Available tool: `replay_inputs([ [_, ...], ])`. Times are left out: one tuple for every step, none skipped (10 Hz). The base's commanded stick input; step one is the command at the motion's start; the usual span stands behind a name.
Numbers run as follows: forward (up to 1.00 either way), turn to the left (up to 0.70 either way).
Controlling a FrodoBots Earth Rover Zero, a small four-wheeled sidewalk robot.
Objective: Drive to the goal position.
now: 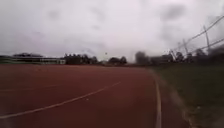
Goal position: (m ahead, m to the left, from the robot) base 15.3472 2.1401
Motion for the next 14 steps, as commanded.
replay_inputs([
  [0.50,0.00],
  [0.50,0.00],
  [0.50,-0.12],
  [0.50,-0.38],
  [0.50,-0.49],
  [0.50,-0.48],
  [0.50,0.00],
  [0.50,0.00],
  [0.50,0.00],
  [0.50,0.00],
  [0.50,0.00],
  [0.50,0.00],
  [0.50,0.00],
  [0.50,0.00],
])
